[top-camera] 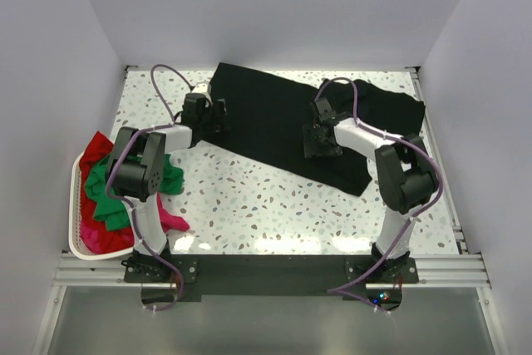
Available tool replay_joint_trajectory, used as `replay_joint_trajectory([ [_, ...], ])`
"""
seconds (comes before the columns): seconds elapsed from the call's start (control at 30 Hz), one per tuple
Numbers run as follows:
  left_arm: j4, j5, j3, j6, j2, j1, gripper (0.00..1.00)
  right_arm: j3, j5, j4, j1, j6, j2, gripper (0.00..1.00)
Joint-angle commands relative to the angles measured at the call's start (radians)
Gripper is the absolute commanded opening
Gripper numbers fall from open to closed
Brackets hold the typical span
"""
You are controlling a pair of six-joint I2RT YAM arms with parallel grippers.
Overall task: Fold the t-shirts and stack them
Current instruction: Fold the tshirt
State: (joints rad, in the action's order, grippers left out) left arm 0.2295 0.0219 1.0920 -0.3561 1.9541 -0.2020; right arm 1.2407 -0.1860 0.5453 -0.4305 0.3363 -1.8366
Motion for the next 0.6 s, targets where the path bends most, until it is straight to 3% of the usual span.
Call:
replay_joint_trajectory([
  [0.0, 0.013, 0.009, 0.002, 0.014, -0.034, 0.01, 1.0, 0.063, -0.007, -0.038, 0.027, 0.021, -0.045, 0.67],
  [0.57, 0.005, 0.039, -0.006, 0.017, -0.043, 0.012, 1.0, 0.342, -0.187, 0.015, 0.078, -0.023, -0.153, 0.67],
])
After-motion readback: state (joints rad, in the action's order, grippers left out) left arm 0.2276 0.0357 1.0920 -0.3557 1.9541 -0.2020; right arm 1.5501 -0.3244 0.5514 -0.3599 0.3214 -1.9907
